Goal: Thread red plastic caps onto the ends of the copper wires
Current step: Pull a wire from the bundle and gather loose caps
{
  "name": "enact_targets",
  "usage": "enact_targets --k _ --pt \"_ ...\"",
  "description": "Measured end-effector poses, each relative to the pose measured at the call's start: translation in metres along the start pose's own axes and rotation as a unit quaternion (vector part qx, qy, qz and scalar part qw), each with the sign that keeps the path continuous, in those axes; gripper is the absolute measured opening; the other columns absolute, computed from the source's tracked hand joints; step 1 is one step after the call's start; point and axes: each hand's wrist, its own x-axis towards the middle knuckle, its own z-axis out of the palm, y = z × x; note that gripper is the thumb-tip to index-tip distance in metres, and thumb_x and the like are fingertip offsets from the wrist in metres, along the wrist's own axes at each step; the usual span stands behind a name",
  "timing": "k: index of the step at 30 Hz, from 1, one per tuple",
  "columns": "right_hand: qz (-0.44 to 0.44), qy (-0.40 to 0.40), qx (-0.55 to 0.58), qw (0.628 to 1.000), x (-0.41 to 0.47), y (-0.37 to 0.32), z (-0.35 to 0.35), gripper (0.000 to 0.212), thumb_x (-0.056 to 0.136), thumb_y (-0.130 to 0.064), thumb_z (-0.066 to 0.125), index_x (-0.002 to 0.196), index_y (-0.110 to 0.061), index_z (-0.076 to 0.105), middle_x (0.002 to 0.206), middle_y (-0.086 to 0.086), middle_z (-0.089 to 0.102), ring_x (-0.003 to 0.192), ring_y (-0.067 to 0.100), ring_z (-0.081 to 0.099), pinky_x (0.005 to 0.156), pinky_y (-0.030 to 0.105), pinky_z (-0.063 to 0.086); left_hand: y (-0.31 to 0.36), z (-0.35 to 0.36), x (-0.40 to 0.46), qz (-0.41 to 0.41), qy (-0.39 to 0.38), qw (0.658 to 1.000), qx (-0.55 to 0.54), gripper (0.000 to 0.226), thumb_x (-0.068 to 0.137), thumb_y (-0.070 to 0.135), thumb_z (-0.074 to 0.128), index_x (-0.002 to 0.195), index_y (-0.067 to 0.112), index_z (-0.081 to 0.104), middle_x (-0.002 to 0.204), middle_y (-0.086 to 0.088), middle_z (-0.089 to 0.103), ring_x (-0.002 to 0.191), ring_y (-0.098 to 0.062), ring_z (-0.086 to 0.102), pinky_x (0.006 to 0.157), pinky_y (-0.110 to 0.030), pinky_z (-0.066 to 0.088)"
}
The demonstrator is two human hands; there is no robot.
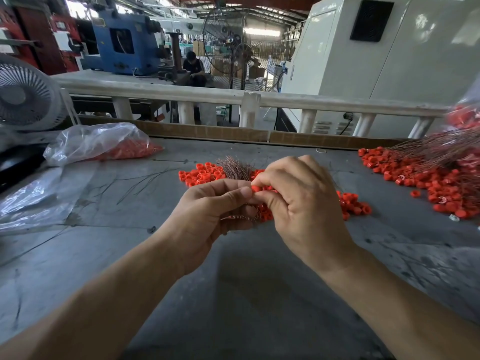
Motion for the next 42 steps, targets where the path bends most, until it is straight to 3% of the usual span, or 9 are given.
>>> enact_targets --k 2,5,12,20,23,33,42 --pt "0.006 -0.005 -0.002 1.0 0.001 -0.001 -0.002 0.008 0.092 -0.024 0.073 0.095 -0.017 0.075 0.092 -0.003 0.059 0.088 0.017 0.056 0.078 0.03 0.048 0.0 -0.001 0.001 0.009 0.008 1.0 0.002 0.022 0.08 0.018 0.071 0.098 0.005 0.073 0.089 -0.011 0.071 0.078 -0.018 0.064 0.069 -0.029 0.059" --pt "0.009 -0.018 0.018 1.0 -0.001 -0.004 -0.002 0.009 0.093 -0.021 0.071 0.101 -0.019 0.073 0.086 -0.005 0.063 0.079 0.015 0.061 0.068 0.035 0.053 0.001 -0.002 0.001 0.028 0.021 0.999 0.012 0.028 0.074 0.02 0.075 0.097 0.004 0.073 0.085 -0.016 0.066 0.078 -0.022 0.063 0.072 -0.032 0.058" --pt "0.029 -0.023 0.077 0.996 -0.003 -0.003 0.0 0.015 0.09 -0.019 0.075 0.104 -0.014 0.071 0.093 -0.005 0.068 0.083 0.012 0.063 0.07 0.036 0.057 0.001 -0.002 0.003 0.047 0.032 0.998 0.03 0.021 0.076 0.019 0.073 0.092 0.006 0.075 0.085 -0.019 0.065 0.081 -0.028 0.062 0.073 -0.035 0.057" --pt "0.029 -0.04 0.127 0.991 -0.005 -0.004 0.005 0.019 0.093 -0.016 0.072 0.112 -0.015 0.07 0.103 -0.007 0.073 0.095 0.009 0.069 0.081 0.032 0.058 0.003 -0.004 0.004 0.073 0.058 0.994 0.049 0.029 0.082 0.025 0.071 0.099 0.001 0.073 0.089 -0.011 0.069 0.071 -0.018 0.06 0.062 -0.026 0.054" --pt "0.027 -0.056 0.128 0.99 -0.005 -0.002 0.006 0.021 0.092 -0.013 0.073 0.114 -0.015 0.072 0.107 -0.005 0.073 0.099 0.009 0.069 0.085 0.03 0.056 0.004 -0.008 0.005 0.087 0.083 0.991 0.056 0.034 0.075 0.026 0.074 0.1 0.002 0.074 0.087 -0.011 0.07 0.069 -0.017 0.059 0.061 -0.027 0.055" --pt "0.077 -0.109 0.202 0.97 -0.005 0.0 0.004 0.013 0.089 -0.009 0.075 0.099 -0.018 0.073 0.095 -0.01 0.063 0.085 0.009 0.063 0.072 0.011 0.047 0.006 -0.019 0.01 0.085 0.124 0.989 0.01 0.008 0.071 0.016 0.076 0.078 0.013 0.078 0.084 -0.013 0.074 0.065 -0.018 0.068 0.057 -0.025 0.057" --pt "0.135 -0.139 0.248 0.949 -0.007 -0.002 0.004 0.014 0.088 -0.009 0.074 0.094 -0.022 0.072 0.087 -0.012 0.065 0.082 0.01 0.063 0.069 0.01 0.044 0.005 -0.023 0.011 0.07 0.134 0.988 -0.026 0.009 0.071 0.017 0.076 0.079 0.012 0.076 0.085 -0.011 0.074 0.066 -0.015 0.067 0.059 -0.025 0.058"
